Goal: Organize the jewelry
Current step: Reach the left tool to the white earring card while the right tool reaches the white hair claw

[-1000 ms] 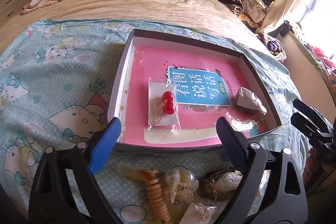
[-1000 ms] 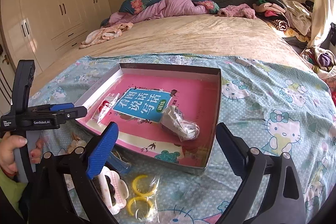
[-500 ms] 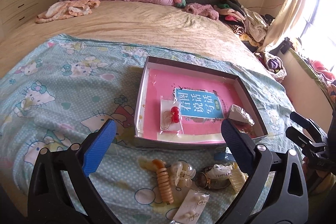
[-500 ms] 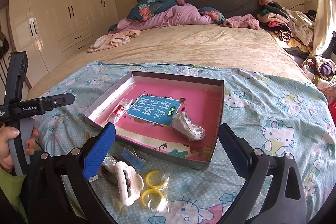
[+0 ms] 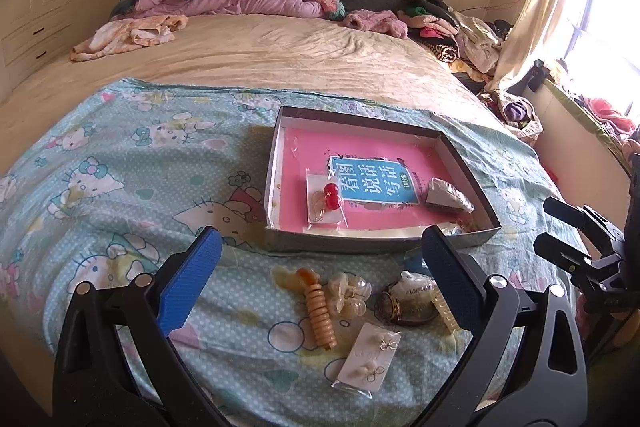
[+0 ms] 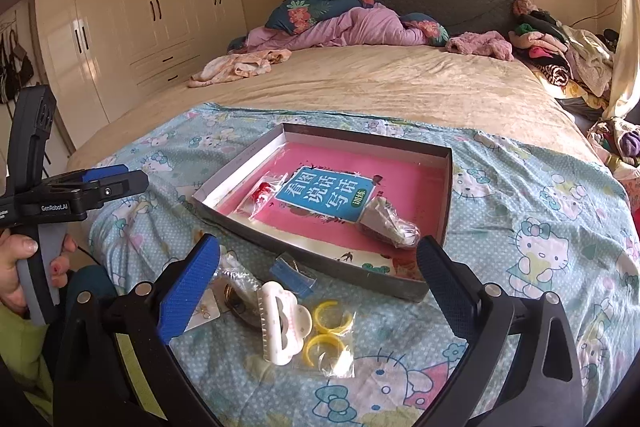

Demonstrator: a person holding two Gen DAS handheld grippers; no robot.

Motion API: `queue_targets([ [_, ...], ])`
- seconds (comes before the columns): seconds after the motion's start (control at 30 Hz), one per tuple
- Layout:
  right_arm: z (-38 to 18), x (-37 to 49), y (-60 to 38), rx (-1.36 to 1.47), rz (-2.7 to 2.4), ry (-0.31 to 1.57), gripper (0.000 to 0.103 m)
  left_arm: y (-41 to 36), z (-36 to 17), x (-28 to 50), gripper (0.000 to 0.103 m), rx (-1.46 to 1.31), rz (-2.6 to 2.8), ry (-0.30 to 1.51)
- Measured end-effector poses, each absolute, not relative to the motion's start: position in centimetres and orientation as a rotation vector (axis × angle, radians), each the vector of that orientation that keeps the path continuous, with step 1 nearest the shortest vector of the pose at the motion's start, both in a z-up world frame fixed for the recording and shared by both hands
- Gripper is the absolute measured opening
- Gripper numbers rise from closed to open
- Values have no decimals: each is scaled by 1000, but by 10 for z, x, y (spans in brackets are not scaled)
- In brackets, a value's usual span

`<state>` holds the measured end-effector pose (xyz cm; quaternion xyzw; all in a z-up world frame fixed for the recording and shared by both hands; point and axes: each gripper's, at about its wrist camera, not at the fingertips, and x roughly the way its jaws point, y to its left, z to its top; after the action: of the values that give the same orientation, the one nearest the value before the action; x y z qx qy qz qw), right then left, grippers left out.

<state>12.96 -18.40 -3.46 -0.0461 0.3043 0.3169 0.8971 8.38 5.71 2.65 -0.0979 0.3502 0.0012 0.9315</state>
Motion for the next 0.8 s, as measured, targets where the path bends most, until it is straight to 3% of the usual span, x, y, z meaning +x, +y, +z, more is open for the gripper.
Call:
queue_targets([
  [0.8, -58, 106, -178, -136, 697, 701, 98, 31, -3, 45, 93, -87, -25, 778],
])
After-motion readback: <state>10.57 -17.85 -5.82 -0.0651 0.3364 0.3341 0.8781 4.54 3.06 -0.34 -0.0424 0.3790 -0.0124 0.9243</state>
